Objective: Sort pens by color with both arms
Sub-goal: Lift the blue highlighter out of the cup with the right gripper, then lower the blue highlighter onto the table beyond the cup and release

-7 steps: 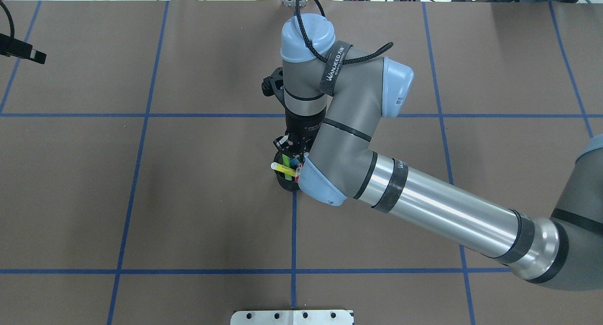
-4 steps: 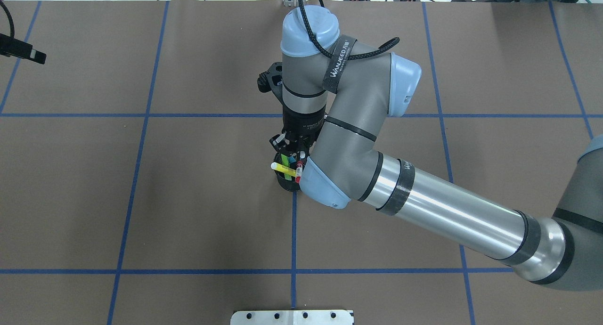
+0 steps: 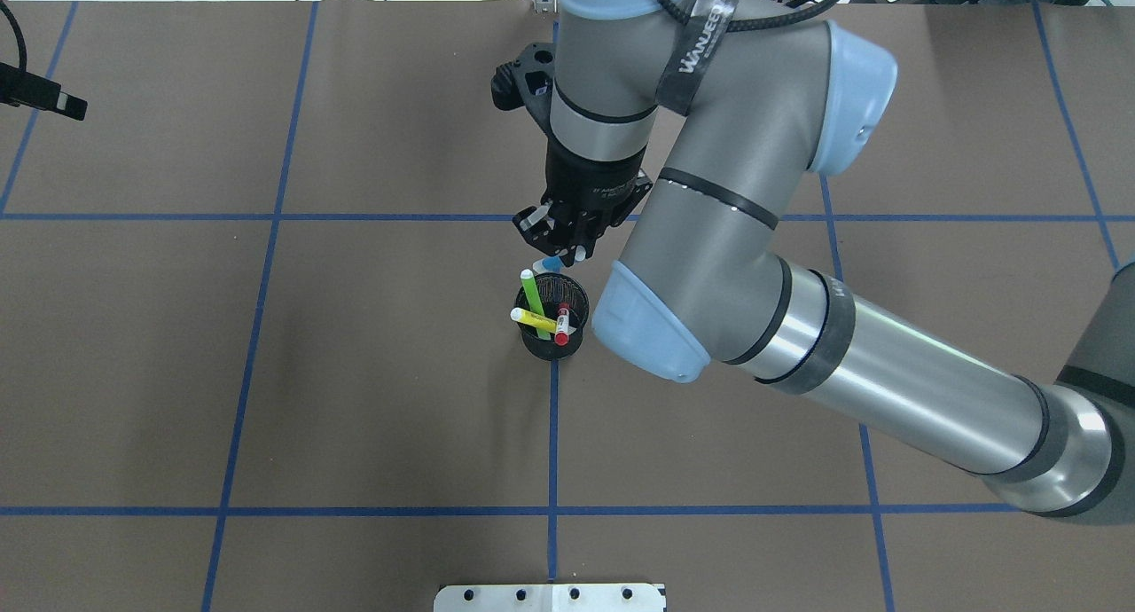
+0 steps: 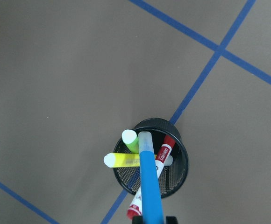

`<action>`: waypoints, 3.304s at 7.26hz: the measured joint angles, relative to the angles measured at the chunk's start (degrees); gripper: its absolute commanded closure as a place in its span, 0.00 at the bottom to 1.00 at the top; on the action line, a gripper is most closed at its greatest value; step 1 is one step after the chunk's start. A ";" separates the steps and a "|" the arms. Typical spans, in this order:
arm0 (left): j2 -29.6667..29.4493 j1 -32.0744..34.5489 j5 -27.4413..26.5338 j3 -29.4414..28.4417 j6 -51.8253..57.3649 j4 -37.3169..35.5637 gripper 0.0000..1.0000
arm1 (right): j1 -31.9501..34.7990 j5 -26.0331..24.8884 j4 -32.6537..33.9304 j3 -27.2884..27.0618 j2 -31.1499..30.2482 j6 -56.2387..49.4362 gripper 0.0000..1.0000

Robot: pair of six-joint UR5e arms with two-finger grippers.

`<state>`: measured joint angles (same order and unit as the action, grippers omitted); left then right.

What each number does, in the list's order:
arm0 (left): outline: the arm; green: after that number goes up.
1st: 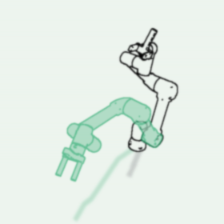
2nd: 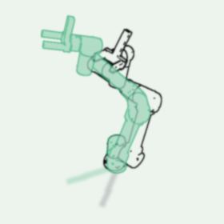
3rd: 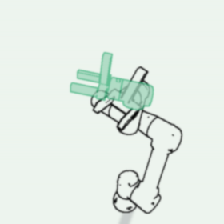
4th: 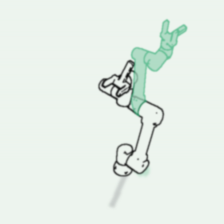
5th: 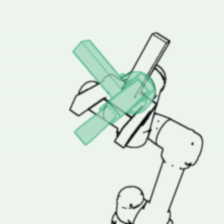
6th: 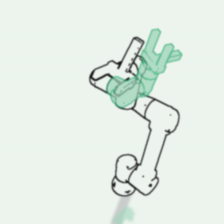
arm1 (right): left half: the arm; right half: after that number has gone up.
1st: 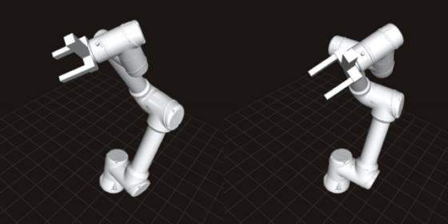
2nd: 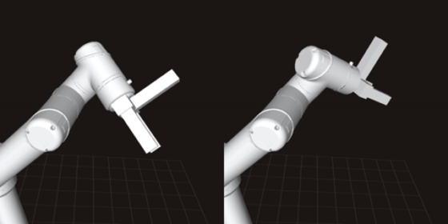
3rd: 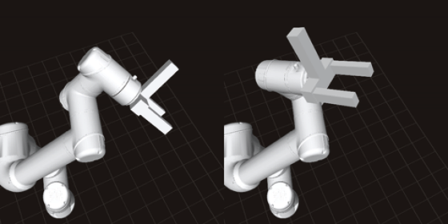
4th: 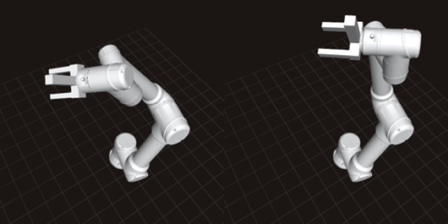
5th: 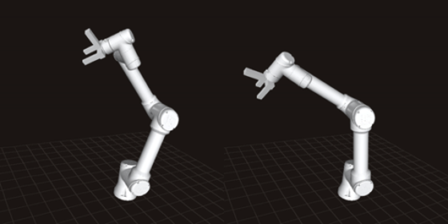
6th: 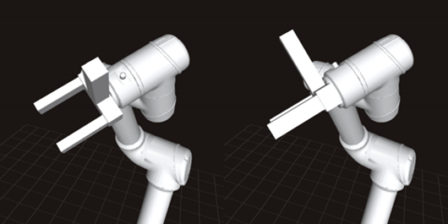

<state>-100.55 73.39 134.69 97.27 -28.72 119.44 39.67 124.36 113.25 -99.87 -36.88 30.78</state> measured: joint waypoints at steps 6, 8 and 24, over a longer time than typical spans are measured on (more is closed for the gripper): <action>0.00 0.00 0.04 -0.17 -0.10 0.00 0.00 | 8.07 -16.91 -7.71 -1.75 -3.53 13.23 1.00; 0.00 -0.23 0.04 -0.25 -0.10 0.00 0.00 | 6.27 -26.35 -23.34 2.69 -9.39 19.98 1.00; -0.49 -1.67 0.01 -0.54 -0.06 -0.02 0.00 | -9.18 -60.37 -62.27 20.31 -23.18 29.35 0.02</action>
<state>-101.04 71.72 134.71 96.73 -28.78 119.42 30.49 63.99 50.98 -79.57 -60.07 60.13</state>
